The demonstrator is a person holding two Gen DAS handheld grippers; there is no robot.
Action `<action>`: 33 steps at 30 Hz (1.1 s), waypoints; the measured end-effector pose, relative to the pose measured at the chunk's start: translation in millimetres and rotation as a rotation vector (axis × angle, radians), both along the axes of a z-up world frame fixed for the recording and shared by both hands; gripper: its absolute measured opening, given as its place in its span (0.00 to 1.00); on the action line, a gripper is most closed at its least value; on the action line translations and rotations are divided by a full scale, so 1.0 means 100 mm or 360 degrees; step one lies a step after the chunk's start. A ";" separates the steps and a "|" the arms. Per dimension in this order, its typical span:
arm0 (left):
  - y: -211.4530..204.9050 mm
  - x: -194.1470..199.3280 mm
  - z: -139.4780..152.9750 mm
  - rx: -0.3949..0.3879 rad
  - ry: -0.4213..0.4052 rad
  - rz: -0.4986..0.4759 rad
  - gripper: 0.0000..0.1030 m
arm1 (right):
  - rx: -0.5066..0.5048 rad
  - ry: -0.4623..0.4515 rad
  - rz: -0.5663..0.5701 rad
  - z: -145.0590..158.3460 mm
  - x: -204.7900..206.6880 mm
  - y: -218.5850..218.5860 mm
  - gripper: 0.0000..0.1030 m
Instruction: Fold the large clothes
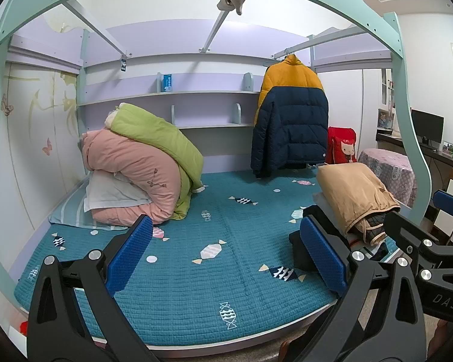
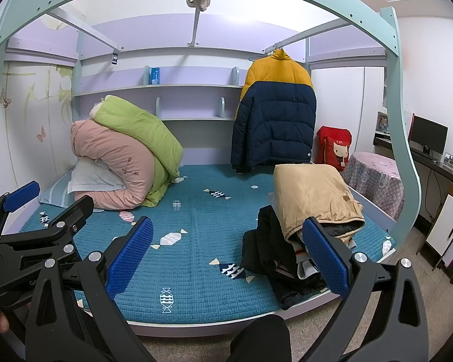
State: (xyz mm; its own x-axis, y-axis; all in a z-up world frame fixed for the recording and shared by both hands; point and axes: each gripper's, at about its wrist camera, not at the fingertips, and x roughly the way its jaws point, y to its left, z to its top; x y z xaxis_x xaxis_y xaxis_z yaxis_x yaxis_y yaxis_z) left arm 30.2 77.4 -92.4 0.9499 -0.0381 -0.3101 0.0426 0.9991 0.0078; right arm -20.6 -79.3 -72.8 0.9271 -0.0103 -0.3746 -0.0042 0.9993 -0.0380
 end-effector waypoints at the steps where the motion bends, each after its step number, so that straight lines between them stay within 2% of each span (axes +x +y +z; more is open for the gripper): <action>1: 0.00 0.01 -0.01 0.0002 0.0000 0.0000 0.95 | -0.0002 -0.0001 0.0000 0.00 0.00 0.01 0.93; 33: -0.03 0.02 -0.02 0.0001 0.0007 -0.0009 0.95 | -0.0001 0.0004 -0.0003 -0.01 -0.02 -0.01 0.93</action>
